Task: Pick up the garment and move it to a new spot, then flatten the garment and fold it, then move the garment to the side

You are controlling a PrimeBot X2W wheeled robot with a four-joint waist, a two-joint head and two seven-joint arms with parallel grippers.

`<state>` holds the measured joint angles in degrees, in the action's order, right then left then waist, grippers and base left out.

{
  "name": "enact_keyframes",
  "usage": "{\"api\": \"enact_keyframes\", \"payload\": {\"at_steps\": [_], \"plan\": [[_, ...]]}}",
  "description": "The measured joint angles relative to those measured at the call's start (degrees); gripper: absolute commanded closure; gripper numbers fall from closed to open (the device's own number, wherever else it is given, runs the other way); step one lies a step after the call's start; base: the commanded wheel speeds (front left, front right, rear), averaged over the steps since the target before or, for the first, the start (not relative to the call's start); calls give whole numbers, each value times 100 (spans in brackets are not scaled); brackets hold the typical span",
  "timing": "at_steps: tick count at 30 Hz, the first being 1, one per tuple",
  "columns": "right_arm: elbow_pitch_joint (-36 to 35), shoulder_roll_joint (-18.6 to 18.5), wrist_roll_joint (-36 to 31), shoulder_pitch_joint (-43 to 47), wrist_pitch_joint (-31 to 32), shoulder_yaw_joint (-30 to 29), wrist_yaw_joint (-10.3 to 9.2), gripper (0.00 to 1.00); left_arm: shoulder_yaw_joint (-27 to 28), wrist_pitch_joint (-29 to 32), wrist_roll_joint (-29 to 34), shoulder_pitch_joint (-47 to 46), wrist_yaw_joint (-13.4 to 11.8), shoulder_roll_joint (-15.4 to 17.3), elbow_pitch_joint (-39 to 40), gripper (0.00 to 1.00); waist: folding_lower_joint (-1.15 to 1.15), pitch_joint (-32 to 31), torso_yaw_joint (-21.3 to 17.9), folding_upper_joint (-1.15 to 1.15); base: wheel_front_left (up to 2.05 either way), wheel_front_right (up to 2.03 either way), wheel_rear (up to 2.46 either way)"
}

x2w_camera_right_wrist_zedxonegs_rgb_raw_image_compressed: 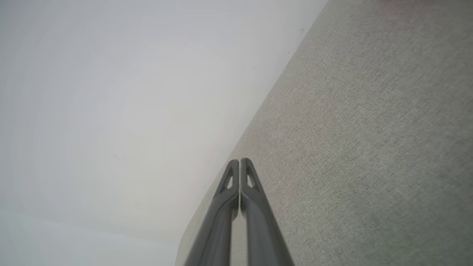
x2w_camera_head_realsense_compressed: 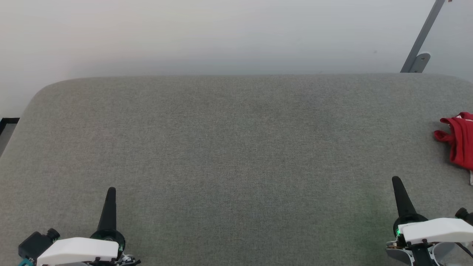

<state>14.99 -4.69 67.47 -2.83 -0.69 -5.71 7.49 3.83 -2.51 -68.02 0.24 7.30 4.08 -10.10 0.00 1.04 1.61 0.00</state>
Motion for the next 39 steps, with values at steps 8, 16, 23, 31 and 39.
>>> {"api": "enact_keyframes", "payload": {"at_steps": [8, 16, 23, 31, 39], "plan": [[-12, 33, 408, -30, 120, -11, 0, 100, 1, 110, -416, -91, 0, 5, -65, 100, 0, -12, -22, 0, 0, 0, 0], [-22, 57, 782, -80, 227, -22, 0, 100, 7, 225, -802, -161, 0, 9, -124, 100, 0, -23, -43, 0, 0, 0, 0], [-35, 77, 1093, -132, 324, -31, 0, 100, 13, 311, -1133, -241, 0, 10, -177, 100, 0, -33, -62, 0, 0, 0, 0], [-44, 97, 1424, -167, 423, -42, 0, 100, 21, 413, -1484, -347, 1, 10, -222, 100, 0, -45, -84, 0, 0, 0, 0], [-55, 115, 1738, -230, 520, -52, 0, 100, 33, 513, -1814, -413, 1, 10, -271, 100, 0, -56, -105, 0, 0, 0, 0]]}}
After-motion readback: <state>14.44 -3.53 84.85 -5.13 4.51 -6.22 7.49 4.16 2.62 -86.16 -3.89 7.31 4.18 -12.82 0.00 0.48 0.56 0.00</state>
